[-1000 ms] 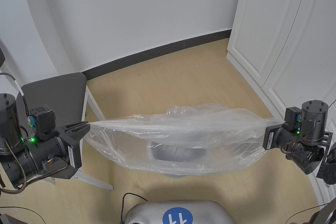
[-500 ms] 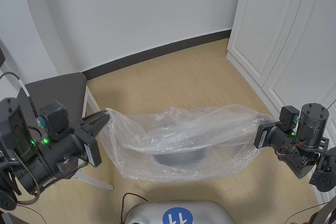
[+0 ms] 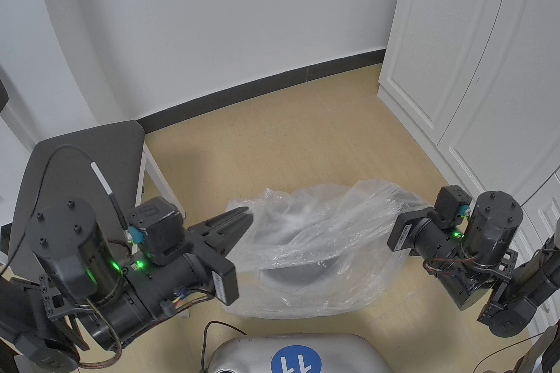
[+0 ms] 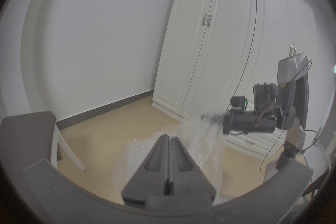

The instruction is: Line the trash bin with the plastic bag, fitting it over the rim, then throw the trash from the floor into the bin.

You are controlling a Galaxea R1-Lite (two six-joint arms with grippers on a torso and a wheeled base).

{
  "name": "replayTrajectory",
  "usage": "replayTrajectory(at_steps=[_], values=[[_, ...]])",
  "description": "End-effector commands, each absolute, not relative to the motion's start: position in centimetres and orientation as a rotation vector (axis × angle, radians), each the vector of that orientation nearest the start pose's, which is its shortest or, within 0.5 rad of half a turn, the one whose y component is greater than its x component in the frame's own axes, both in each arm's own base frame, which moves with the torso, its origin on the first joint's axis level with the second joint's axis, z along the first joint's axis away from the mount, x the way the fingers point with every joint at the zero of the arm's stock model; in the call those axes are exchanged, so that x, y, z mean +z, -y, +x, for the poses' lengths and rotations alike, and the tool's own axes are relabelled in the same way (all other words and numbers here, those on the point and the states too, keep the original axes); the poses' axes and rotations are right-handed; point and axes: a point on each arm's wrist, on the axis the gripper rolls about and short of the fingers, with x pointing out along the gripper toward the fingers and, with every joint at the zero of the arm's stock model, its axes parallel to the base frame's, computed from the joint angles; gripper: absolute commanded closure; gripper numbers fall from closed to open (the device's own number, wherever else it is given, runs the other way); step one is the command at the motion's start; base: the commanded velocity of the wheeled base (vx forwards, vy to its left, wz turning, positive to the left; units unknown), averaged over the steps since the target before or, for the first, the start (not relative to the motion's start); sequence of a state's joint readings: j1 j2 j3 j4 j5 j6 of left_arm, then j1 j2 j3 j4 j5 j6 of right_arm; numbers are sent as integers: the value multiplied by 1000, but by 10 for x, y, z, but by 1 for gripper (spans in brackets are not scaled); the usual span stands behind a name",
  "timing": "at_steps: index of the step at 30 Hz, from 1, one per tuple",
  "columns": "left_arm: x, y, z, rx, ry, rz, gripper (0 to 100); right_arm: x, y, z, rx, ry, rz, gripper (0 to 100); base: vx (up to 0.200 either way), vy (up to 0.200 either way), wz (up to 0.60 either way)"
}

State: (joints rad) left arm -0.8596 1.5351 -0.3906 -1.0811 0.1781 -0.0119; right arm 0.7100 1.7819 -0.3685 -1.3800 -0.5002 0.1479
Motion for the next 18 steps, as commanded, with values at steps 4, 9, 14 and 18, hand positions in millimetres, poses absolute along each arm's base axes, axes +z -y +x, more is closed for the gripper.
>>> replayTrajectory(at_steps=[4,9,14,18], values=[[131,211,173,-716,-66,-40,100,101,-179,215,265,-113,130,100,0,0,0],[119,229,186,-721,19,-90,100,103,-186,225,277,-105,214,100,0,0,0],[121,236,189,-731,14,-142,100,103,-190,231,273,-101,255,100,0,0,0],[122,241,193,-732,16,-179,100,101,-192,238,264,-96,270,100,0,0,0]])
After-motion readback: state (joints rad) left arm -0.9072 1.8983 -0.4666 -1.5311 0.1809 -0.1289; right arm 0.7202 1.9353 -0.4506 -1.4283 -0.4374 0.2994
